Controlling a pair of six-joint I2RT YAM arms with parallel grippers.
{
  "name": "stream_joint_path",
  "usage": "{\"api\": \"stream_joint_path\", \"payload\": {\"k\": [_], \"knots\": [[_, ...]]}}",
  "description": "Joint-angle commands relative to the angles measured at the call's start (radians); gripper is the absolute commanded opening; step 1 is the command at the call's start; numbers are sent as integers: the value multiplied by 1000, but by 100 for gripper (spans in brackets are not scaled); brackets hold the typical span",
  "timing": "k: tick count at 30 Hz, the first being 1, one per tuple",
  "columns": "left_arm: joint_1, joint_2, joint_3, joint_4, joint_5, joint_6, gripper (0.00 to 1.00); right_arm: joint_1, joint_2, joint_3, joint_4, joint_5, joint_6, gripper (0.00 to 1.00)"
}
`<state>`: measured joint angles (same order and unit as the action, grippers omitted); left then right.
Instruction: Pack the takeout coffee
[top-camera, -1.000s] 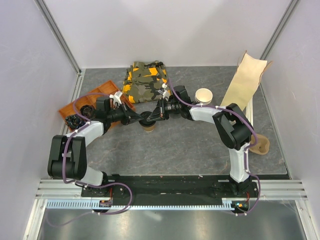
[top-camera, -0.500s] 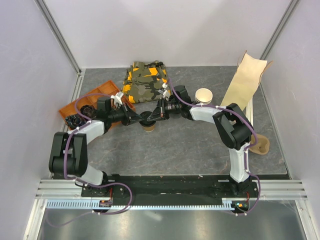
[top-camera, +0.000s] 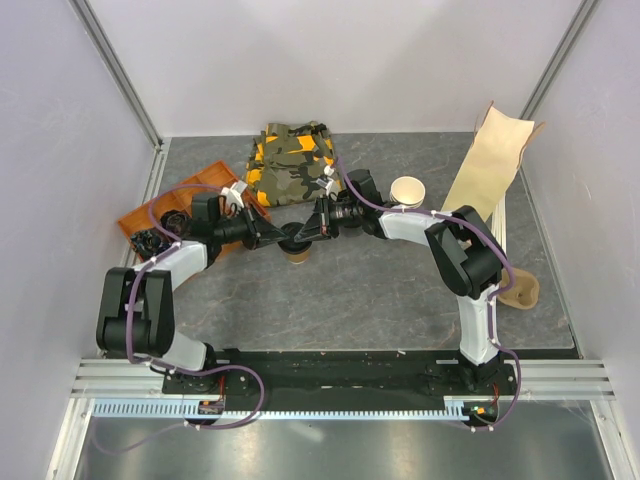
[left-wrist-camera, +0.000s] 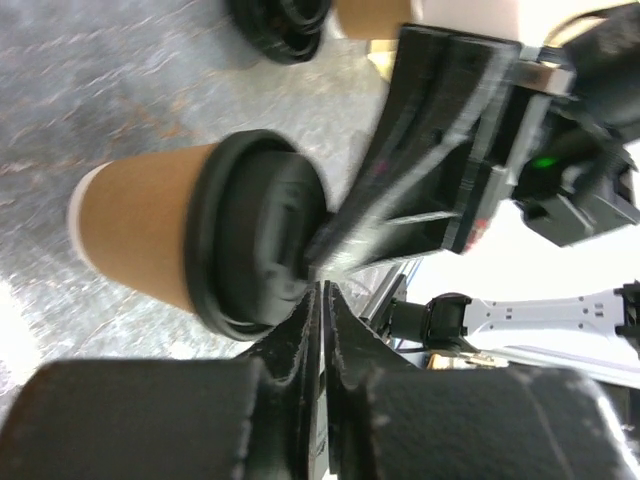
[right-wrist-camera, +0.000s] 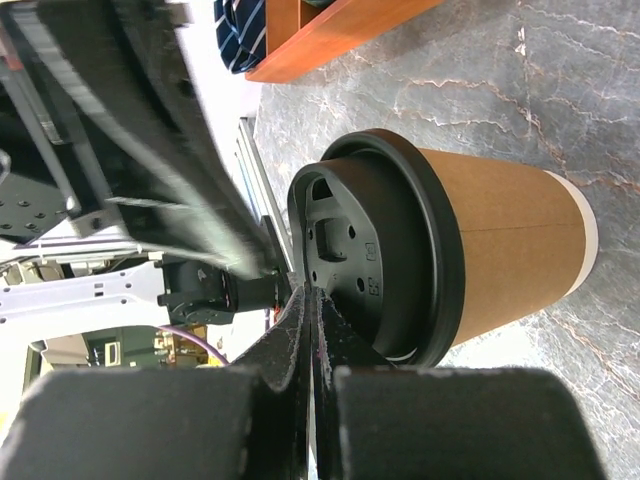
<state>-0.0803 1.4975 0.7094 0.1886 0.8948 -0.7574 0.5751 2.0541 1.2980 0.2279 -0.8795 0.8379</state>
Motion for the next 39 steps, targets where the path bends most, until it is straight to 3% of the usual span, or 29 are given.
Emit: {"api": "stream_joint_path", "payload": {"k": [1, 6, 10, 11, 14, 17, 18, 20, 22, 23, 26, 32, 39], "knots": [[4, -111, 39, 63, 65, -2, 20, -8, -24, 18, 28, 5, 3, 0], [4, -204, 100, 34, 102, -2, 43, -8, -84, 81, 125, -55, 66, 15], [2, -298, 139, -73, 96, 100, 59, -9, -201, 135, 59, -79, 3, 29], [2, -321, 151, -98, 92, 127, 61, -9, -228, 153, -35, -79, -96, 31], [-1, -410, 174, -224, 72, 262, 76, -17, -365, 149, -282, -53, -335, 54], [-6, -494, 199, -359, 50, 433, 82, -47, -526, 113, -555, 22, -531, 64], [-7, -509, 203, -389, 49, 478, 87, -61, -599, 107, -626, 36, -672, 71], [-13, -557, 223, -500, 55, 633, 90, -96, -659, 122, -899, 86, -855, 79], [-16, -601, 231, -593, 44, 755, 91, -109, -736, 130, -1132, 144, -1101, 81], [-19, -614, 232, -622, 36, 801, 91, -109, -774, 103, -1179, 237, -1155, 87], [-21, -655, 234, -690, 20, 891, 91, -109, -925, -6, -1291, 437, -1273, 89], [-30, -714, 239, -704, 35, 883, 91, -124, -1141, -245, -1412, 669, -1385, 82], [-35, -715, 248, -707, 41, 848, 90, -152, -1112, -469, -1337, 945, -1401, 68]]}}
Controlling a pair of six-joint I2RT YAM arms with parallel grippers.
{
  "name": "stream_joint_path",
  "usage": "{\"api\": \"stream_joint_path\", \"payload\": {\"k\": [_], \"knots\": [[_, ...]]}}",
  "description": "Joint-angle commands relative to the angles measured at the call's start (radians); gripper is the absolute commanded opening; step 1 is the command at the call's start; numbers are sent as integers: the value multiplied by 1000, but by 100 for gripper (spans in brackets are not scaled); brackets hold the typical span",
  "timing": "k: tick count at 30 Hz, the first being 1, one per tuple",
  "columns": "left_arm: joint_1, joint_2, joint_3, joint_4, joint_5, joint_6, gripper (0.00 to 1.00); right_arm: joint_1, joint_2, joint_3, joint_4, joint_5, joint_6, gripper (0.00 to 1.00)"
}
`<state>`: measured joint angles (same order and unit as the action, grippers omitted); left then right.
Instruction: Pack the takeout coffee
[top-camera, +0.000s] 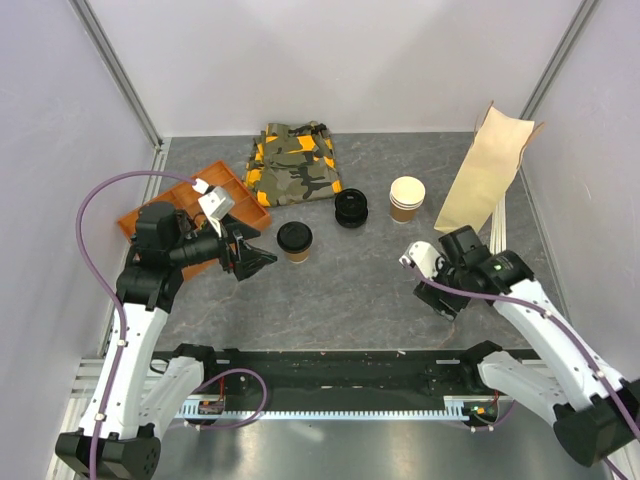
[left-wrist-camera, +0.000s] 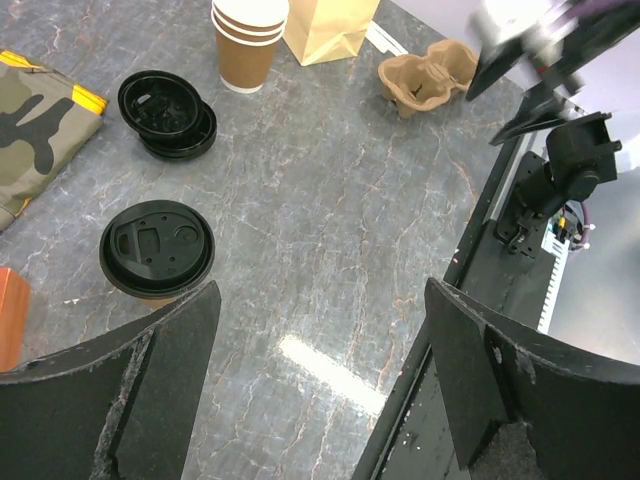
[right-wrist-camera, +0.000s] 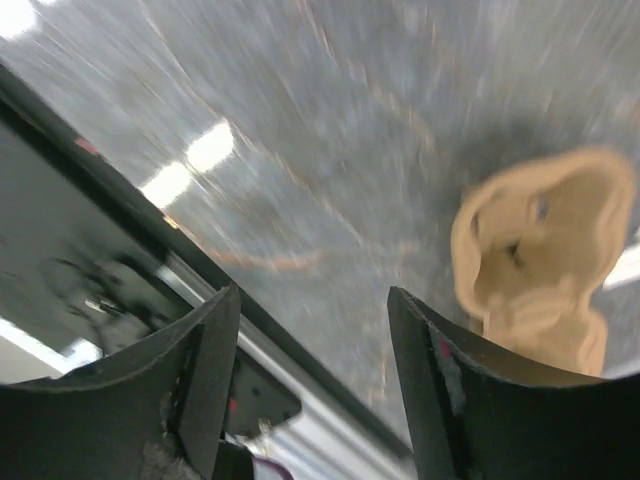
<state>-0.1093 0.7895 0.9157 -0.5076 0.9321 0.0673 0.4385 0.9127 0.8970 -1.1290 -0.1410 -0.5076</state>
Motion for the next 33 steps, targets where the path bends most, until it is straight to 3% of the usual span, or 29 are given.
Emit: {"api": "stream_joint_path", "payload": {"k": [1, 12, 21, 24, 28, 33], "knots": [[-6, -7, 45, -9, -1, 19, 90, -17, 38, -88, 43, 246, -54, 67], [-7, -10, 35, 20, -12, -95, 89, -161, 112, -194, 208, 327, -189, 64], [-7, -6, 28, 43, -18, -124, 88, -267, 255, -164, 314, 288, -305, 59], [-7, -1, 28, 46, -24, -133, 88, -273, 301, -158, 342, 288, -342, 54], [-7, -7, 32, 46, -26, -136, 87, -274, 348, -152, 341, 273, -376, 38], [-7, -19, 38, 46, -35, -144, 86, -271, 305, -112, 189, 157, -437, 23]]}}
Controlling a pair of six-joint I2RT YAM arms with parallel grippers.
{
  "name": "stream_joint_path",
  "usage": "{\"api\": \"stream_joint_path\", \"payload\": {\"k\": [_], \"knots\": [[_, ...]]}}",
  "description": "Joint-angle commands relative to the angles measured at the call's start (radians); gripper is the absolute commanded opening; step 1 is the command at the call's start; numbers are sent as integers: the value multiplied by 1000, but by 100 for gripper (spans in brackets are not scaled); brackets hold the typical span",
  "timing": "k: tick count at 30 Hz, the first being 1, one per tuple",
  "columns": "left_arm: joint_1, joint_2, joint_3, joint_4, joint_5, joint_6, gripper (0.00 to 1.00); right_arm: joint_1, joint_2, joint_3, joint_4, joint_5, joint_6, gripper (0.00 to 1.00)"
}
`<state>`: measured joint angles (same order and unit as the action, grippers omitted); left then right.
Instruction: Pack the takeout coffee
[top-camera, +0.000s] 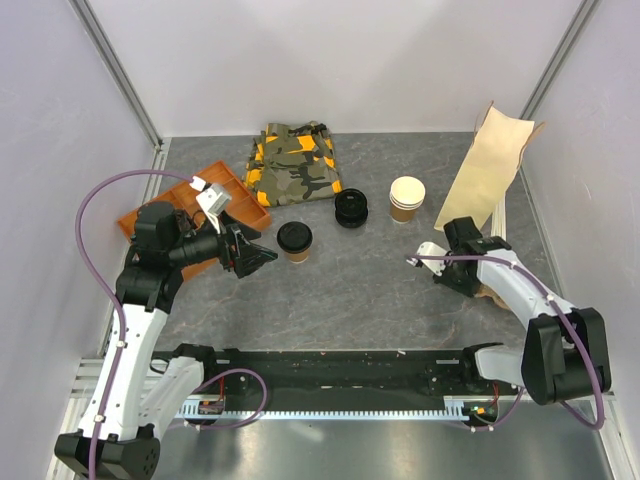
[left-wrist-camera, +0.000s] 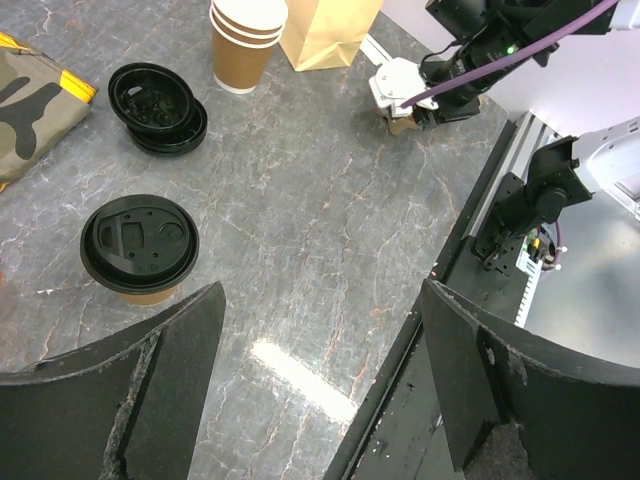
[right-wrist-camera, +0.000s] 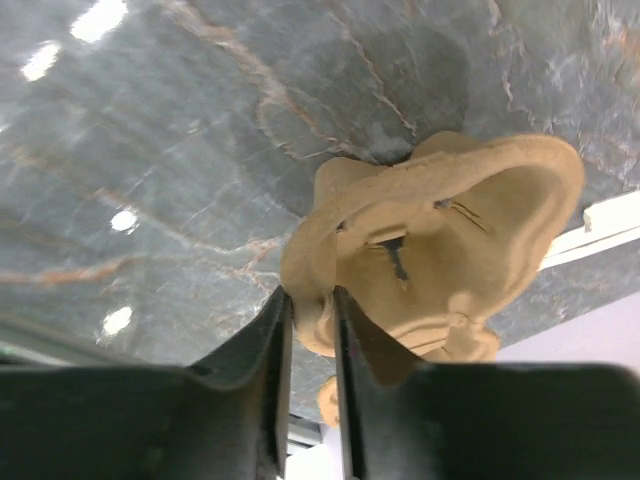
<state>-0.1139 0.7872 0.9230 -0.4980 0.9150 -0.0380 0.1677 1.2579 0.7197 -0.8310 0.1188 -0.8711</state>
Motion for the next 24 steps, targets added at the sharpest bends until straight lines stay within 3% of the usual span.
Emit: {"api": "stream_joint_path", "payload": {"k": [1, 4, 7, 11, 17, 21, 24], "knots": [[-3, -17, 31, 36, -16, -43, 85, 1, -66, 75, -140, -116, -92, 19], [-3, -13, 33, 36, -11, -66, 84, 10, -112, 101, -267, -227, -168, 10], [-3, -9, 36, 36, -7, -76, 84, 70, -167, 132, -382, -327, -213, 8], [-3, -3, 46, 19, -11, -88, 83, 283, -212, 181, -421, -386, -113, 8], [-3, 0, 40, 6, -34, -108, 82, 718, -140, 276, -191, -378, 140, 0], [-3, -2, 45, -22, -73, -103, 82, 878, -56, 329, -21, -235, 187, 0], [-3, 0, 40, -40, -102, -89, 82, 975, -54, 293, 133, -153, 133, 0]]}}
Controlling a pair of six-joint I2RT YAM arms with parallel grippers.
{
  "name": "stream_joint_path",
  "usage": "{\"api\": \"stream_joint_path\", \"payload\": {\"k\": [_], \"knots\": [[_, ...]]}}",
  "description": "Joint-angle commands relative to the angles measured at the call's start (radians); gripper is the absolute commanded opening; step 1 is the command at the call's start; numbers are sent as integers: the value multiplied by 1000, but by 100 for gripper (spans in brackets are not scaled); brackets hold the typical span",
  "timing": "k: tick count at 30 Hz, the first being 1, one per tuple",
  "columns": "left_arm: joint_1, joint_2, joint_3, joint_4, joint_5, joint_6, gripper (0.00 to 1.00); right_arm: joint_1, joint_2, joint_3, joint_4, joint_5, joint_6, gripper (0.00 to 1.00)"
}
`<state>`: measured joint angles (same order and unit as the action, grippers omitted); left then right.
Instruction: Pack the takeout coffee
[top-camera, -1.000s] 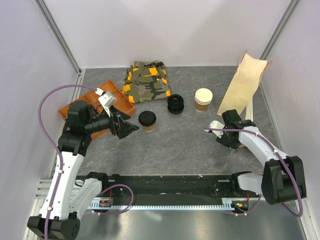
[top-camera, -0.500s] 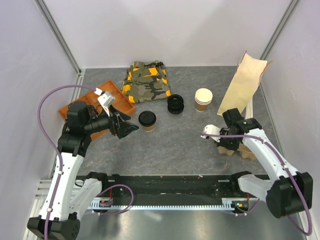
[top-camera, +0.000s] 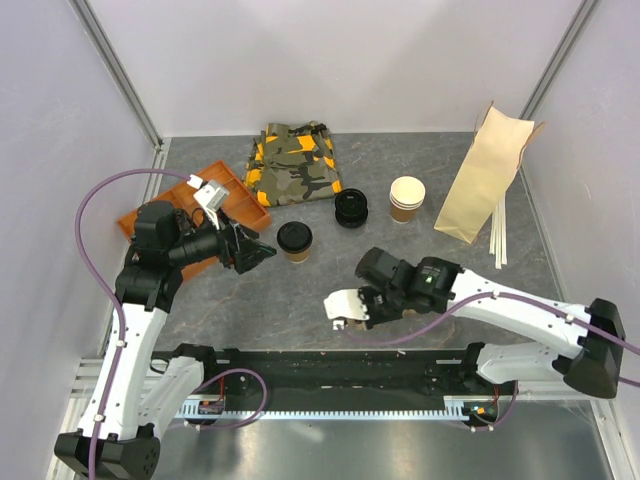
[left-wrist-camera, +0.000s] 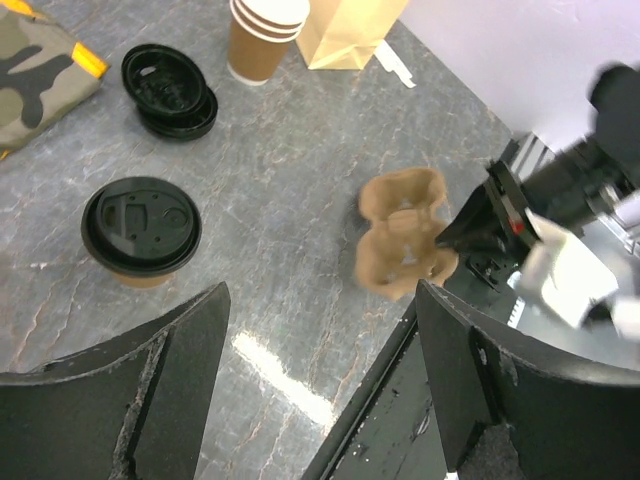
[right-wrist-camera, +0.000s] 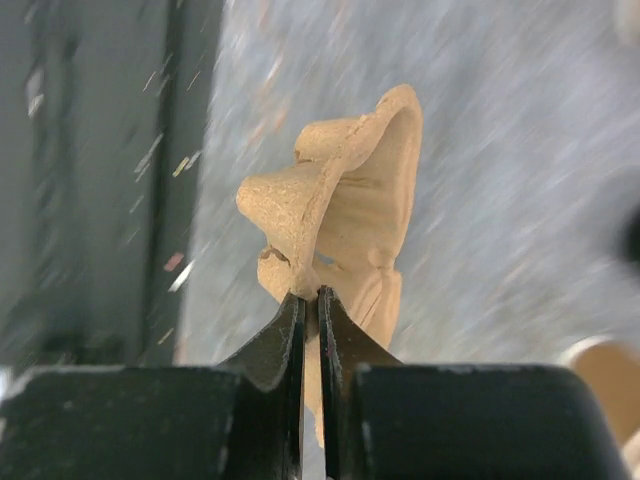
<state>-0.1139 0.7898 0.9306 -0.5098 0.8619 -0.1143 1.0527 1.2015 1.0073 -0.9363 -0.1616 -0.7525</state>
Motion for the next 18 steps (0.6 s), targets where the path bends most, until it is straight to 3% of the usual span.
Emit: {"api": "stream_joint_path", "payload": {"k": [1, 5, 11, 13, 14, 17, 18], "knots": [[-3, -3, 27, -32, -50, -10, 82, 116, -9, -25, 340, 161, -5, 0], [-3, 6, 20, -53, -44, 27, 81, 282, -40, -231, 519, 260, -77, 0], [-9, 54, 40, -140, 9, 188, 82, 332, -98, -493, 731, 329, -221, 0], [-24, 84, 57, -192, -1, 270, 82, 334, -123, -519, 738, 332, -235, 6], [-53, 92, 62, -208, -10, 303, 82, 336, -150, -519, 728, 330, -234, 19], [-130, 115, 60, -249, -58, 439, 83, 343, -228, -490, 653, 326, -225, 74], [-154, 120, 57, -249, -73, 494, 84, 349, -250, -475, 625, 324, -217, 79]]}}
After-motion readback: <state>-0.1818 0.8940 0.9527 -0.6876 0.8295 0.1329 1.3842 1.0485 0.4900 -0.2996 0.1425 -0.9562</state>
